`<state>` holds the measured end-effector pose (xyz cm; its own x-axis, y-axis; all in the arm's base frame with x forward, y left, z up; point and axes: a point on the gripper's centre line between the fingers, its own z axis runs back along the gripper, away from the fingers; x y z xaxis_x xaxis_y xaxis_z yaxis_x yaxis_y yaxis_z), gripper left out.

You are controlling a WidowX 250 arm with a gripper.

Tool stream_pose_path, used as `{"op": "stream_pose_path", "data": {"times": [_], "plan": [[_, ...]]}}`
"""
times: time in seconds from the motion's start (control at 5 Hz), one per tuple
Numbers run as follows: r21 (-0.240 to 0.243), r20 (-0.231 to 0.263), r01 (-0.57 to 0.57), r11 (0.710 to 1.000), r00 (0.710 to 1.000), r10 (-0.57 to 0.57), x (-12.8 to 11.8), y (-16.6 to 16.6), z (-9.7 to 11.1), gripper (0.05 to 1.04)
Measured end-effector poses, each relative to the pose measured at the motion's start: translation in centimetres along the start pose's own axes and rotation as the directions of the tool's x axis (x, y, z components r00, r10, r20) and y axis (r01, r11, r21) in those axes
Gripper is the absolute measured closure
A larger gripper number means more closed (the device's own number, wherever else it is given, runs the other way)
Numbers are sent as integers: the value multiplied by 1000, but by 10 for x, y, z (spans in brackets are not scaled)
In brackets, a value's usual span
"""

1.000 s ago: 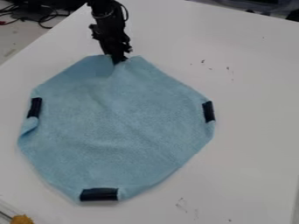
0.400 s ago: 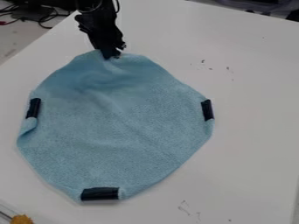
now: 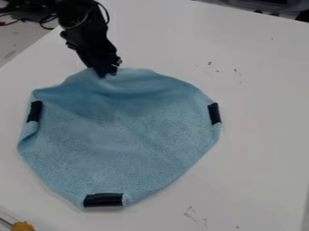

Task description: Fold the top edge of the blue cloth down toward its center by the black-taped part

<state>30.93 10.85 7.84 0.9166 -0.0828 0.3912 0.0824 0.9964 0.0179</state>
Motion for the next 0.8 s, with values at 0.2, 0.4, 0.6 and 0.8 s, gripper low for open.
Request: {"op": "stream_pose_path", "data": {"times": [0.2,0.4,0.6,0.8], "plan": [[-47,-28,-45,998,999,44,-30,-4,-10,982],[-98,-43,-81,992,996,77,-52,-9,-24,982],[-110,-48,-116,987,993,111,-67,-13,-35,948],[-102,-54,-162,982,986,157,-76,-16,-42,744]]}}
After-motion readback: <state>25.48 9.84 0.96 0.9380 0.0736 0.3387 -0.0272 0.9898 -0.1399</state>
